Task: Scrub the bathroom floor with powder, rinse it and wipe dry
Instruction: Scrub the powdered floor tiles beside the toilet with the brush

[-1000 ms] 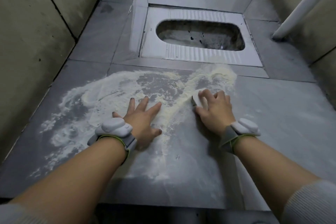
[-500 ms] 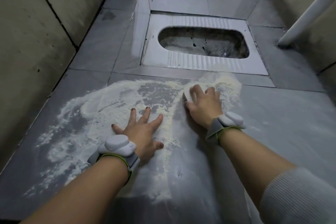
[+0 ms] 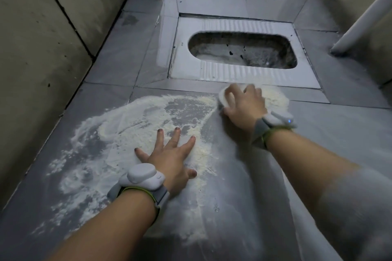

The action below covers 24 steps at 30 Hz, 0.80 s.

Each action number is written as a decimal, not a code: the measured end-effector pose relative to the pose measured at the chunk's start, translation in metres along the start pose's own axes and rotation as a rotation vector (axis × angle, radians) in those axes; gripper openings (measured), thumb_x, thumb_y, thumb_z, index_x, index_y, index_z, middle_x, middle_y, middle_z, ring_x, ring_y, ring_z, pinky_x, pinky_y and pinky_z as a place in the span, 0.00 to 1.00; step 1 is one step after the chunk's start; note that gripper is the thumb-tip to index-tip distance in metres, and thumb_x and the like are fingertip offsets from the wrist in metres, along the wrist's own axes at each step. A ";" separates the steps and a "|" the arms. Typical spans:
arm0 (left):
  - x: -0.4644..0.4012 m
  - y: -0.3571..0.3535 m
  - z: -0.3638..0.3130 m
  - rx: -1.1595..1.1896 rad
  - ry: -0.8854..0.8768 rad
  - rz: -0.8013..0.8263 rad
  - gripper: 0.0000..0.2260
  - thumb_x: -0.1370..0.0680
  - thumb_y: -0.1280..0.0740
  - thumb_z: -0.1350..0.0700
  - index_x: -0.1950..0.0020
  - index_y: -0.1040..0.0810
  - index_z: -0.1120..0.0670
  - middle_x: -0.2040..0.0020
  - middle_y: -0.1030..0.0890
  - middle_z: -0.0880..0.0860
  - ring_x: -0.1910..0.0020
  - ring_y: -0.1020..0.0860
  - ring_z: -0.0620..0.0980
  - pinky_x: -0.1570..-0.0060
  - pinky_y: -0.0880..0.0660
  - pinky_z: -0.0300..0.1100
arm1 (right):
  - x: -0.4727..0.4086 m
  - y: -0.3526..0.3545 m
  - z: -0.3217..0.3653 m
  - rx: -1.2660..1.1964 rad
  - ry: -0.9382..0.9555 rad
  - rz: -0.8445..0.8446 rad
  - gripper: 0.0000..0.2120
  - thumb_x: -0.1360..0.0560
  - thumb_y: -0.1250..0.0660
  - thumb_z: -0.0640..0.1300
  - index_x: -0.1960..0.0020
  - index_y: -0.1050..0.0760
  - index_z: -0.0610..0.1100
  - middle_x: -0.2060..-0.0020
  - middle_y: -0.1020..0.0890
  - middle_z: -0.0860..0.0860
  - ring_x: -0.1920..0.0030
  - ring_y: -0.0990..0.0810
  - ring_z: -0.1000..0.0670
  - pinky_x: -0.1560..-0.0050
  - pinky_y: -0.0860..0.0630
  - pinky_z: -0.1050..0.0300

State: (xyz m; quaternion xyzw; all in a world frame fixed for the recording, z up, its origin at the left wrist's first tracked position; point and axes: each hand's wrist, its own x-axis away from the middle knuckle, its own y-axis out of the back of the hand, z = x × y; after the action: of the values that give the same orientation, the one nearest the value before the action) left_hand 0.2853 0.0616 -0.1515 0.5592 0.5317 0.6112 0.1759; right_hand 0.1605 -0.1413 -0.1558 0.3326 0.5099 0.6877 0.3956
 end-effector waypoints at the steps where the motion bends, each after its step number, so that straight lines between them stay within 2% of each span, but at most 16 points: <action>1: 0.000 0.000 0.001 0.005 0.001 -0.003 0.36 0.25 0.35 0.38 0.26 0.56 0.31 0.22 0.63 0.42 0.24 0.67 0.55 0.36 0.55 0.76 | 0.014 0.001 0.008 -0.095 0.111 -0.027 0.18 0.26 0.36 0.57 0.38 0.35 0.56 0.46 0.33 0.45 0.43 0.33 0.42 0.42 0.32 0.45; 3: 0.000 0.000 0.000 0.003 -0.003 -0.002 0.36 0.25 0.34 0.38 0.26 0.56 0.31 0.22 0.63 0.43 0.25 0.68 0.55 0.36 0.55 0.77 | 0.049 0.001 0.013 -0.248 0.287 0.001 0.21 0.27 0.38 0.60 0.36 0.34 0.59 0.47 0.33 0.49 0.45 0.34 0.47 0.43 0.32 0.49; 5: -0.001 -0.001 -0.001 0.009 0.000 -0.005 0.37 0.26 0.34 0.38 0.26 0.56 0.31 0.22 0.63 0.42 0.25 0.67 0.55 0.37 0.54 0.77 | 0.073 -0.009 0.008 -0.200 0.487 0.068 0.22 0.27 0.36 0.60 0.35 0.32 0.58 0.46 0.32 0.48 0.45 0.33 0.48 0.43 0.32 0.50; 6: -0.001 -0.001 0.000 0.006 -0.001 -0.003 0.37 0.26 0.34 0.38 0.26 0.56 0.31 0.22 0.63 0.42 0.24 0.67 0.55 0.37 0.54 0.77 | 0.074 -0.014 0.003 -0.165 0.529 0.097 0.22 0.27 0.35 0.59 0.34 0.31 0.56 0.46 0.30 0.47 0.45 0.33 0.47 0.42 0.32 0.49; 8: -0.001 -0.001 0.001 -0.001 -0.003 -0.003 0.36 0.26 0.34 0.38 0.26 0.56 0.32 0.22 0.63 0.43 0.24 0.67 0.55 0.37 0.54 0.77 | 0.052 -0.021 -0.005 -0.132 0.451 0.027 0.20 0.26 0.36 0.57 0.36 0.27 0.52 0.47 0.29 0.43 0.45 0.30 0.41 0.43 0.32 0.48; 10: 0.000 -0.001 0.000 0.005 -0.002 -0.002 0.36 0.26 0.35 0.38 0.26 0.56 0.32 0.22 0.63 0.43 0.25 0.67 0.55 0.36 0.54 0.77 | 0.016 -0.017 -0.013 -0.090 0.076 -0.073 0.18 0.26 0.36 0.56 0.38 0.28 0.51 0.47 0.29 0.40 0.44 0.30 0.36 0.41 0.32 0.45; 11: 0.000 0.000 -0.001 0.004 -0.002 -0.005 0.36 0.25 0.35 0.38 0.26 0.56 0.32 0.22 0.63 0.43 0.25 0.67 0.55 0.36 0.54 0.76 | 0.002 -0.010 -0.015 -0.076 -0.129 -0.064 0.17 0.26 0.36 0.56 0.39 0.30 0.52 0.45 0.30 0.39 0.42 0.32 0.35 0.40 0.32 0.44; 12: 0.000 0.000 -0.001 0.000 -0.001 -0.005 0.36 0.25 0.35 0.38 0.26 0.56 0.32 0.22 0.63 0.43 0.25 0.67 0.55 0.36 0.54 0.76 | -0.002 -0.008 -0.015 -0.076 -0.199 -0.052 0.17 0.26 0.36 0.56 0.39 0.31 0.52 0.44 0.31 0.40 0.41 0.33 0.36 0.39 0.33 0.44; 13: 0.001 0.000 -0.001 -0.004 0.001 -0.003 0.36 0.25 0.35 0.38 0.26 0.56 0.32 0.22 0.63 0.43 0.25 0.67 0.55 0.36 0.54 0.76 | 0.002 -0.008 -0.012 -0.098 -0.149 -0.043 0.18 0.25 0.36 0.56 0.38 0.31 0.53 0.44 0.31 0.41 0.41 0.33 0.38 0.40 0.33 0.46; 16: 0.000 0.000 -0.001 -0.002 0.004 -0.001 0.36 0.25 0.35 0.39 0.26 0.56 0.32 0.22 0.63 0.43 0.25 0.68 0.55 0.36 0.54 0.76 | 0.043 -0.022 -0.002 -0.163 0.323 -0.011 0.20 0.25 0.36 0.59 0.35 0.30 0.55 0.47 0.32 0.47 0.46 0.33 0.45 0.46 0.34 0.52; 17: 0.000 0.000 0.000 -0.002 0.008 0.004 0.36 0.25 0.35 0.39 0.26 0.56 0.32 0.22 0.63 0.43 0.25 0.68 0.55 0.36 0.55 0.76 | 0.043 -0.026 -0.005 -0.143 0.371 -0.001 0.20 0.25 0.36 0.59 0.35 0.30 0.55 0.47 0.31 0.46 0.46 0.33 0.45 0.46 0.34 0.52; 18: 0.000 0.000 0.000 -0.002 0.012 0.008 0.36 0.25 0.35 0.39 0.26 0.56 0.32 0.22 0.63 0.43 0.25 0.68 0.55 0.36 0.55 0.76 | 0.032 -0.024 -0.007 -0.120 0.294 -0.022 0.19 0.24 0.37 0.59 0.36 0.30 0.54 0.47 0.30 0.44 0.46 0.32 0.43 0.45 0.33 0.50; 20: 0.000 0.001 -0.002 -0.004 0.014 0.012 0.36 0.25 0.35 0.39 0.26 0.56 0.32 0.22 0.63 0.42 0.25 0.68 0.55 0.36 0.54 0.76 | 0.002 -0.012 -0.010 -0.115 -0.107 -0.038 0.17 0.25 0.37 0.57 0.38 0.31 0.53 0.44 0.31 0.40 0.42 0.32 0.37 0.40 0.32 0.46; 21: 0.000 0.002 -0.002 -0.004 0.013 0.011 0.37 0.25 0.35 0.39 0.26 0.56 0.32 0.22 0.63 0.42 0.25 0.68 0.55 0.36 0.54 0.76 | -0.006 -0.007 -0.011 -0.127 -0.221 -0.025 0.18 0.25 0.37 0.57 0.39 0.32 0.52 0.42 0.31 0.39 0.41 0.33 0.36 0.38 0.33 0.44; 22: 0.001 0.002 -0.001 0.000 0.011 0.015 0.37 0.25 0.34 0.38 0.26 0.56 0.32 0.22 0.63 0.42 0.25 0.68 0.55 0.36 0.54 0.76 | -0.002 -0.006 -0.010 -0.128 -0.213 -0.025 0.18 0.25 0.36 0.56 0.38 0.33 0.52 0.42 0.32 0.39 0.40 0.33 0.36 0.38 0.33 0.44; 24: 0.000 0.001 0.001 0.016 0.003 0.012 0.37 0.26 0.34 0.38 0.26 0.56 0.31 0.22 0.63 0.42 0.24 0.67 0.54 0.36 0.55 0.77 | 0.029 -0.007 -0.004 -0.215 -0.045 -0.045 0.20 0.25 0.35 0.55 0.35 0.34 0.53 0.43 0.32 0.42 0.42 0.34 0.40 0.38 0.34 0.46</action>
State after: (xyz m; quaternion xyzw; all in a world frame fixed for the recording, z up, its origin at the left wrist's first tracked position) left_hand 0.2865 0.0619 -0.1510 0.5627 0.5335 0.6090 0.1670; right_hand 0.1451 -0.1167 -0.1619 0.2922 0.4315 0.7215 0.4559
